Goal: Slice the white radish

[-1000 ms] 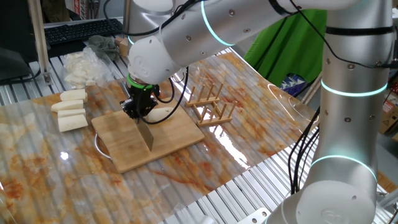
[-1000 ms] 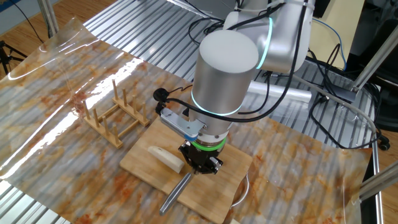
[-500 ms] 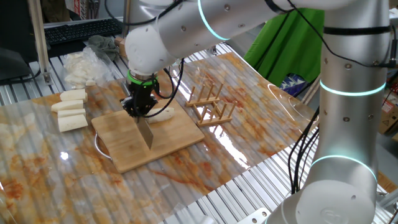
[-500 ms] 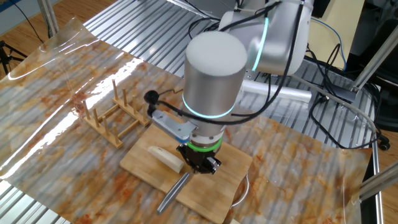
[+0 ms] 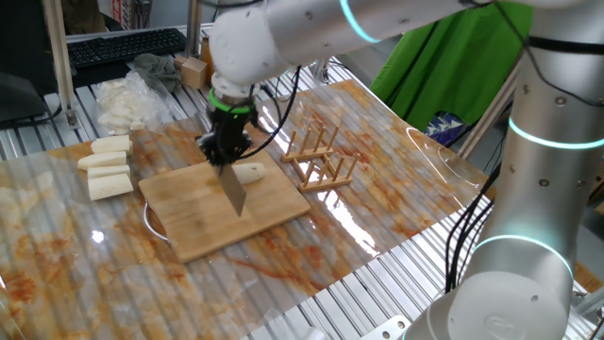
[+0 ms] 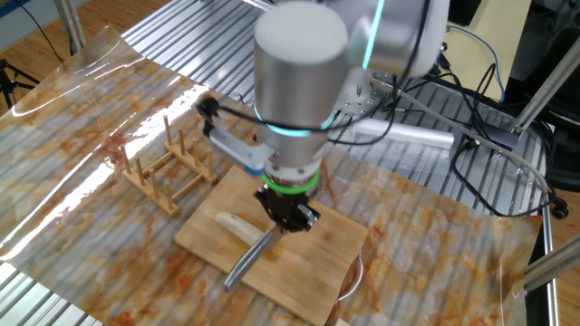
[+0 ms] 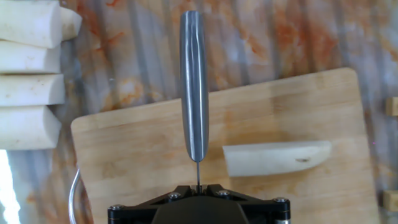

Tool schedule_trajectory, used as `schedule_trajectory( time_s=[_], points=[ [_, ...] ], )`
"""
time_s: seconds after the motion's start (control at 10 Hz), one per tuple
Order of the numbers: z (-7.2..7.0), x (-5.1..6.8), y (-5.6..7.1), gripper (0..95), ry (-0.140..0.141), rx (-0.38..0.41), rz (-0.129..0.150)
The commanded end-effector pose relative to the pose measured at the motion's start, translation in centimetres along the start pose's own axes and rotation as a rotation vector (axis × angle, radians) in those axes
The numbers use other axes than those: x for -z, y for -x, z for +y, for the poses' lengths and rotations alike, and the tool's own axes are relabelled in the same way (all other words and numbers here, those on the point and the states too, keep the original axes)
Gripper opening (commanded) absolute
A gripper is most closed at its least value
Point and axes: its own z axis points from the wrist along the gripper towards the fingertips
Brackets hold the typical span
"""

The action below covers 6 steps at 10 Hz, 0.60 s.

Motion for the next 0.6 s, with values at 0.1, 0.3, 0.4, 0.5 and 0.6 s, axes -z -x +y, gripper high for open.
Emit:
schedule_trajectory(
  time_s=[0.1,0.3,0.4,0.5,0.6],
  points=[
    [-0.8,1.2,0.2,0.0,-0.025,0.059,-0.004],
    [-1.7,1.1,0.5,0.0,-0.036,0.104,-0.016],
    [-2.7,0.7,0.8,0.0,-0.034,0.125,-0.021],
    [-3.1,0.5,0.9,0.0,-0.03,0.122,-0.02],
    [-3.4,0.4,1.0,0.0,-0.022,0.119,-0.02]
  ],
)
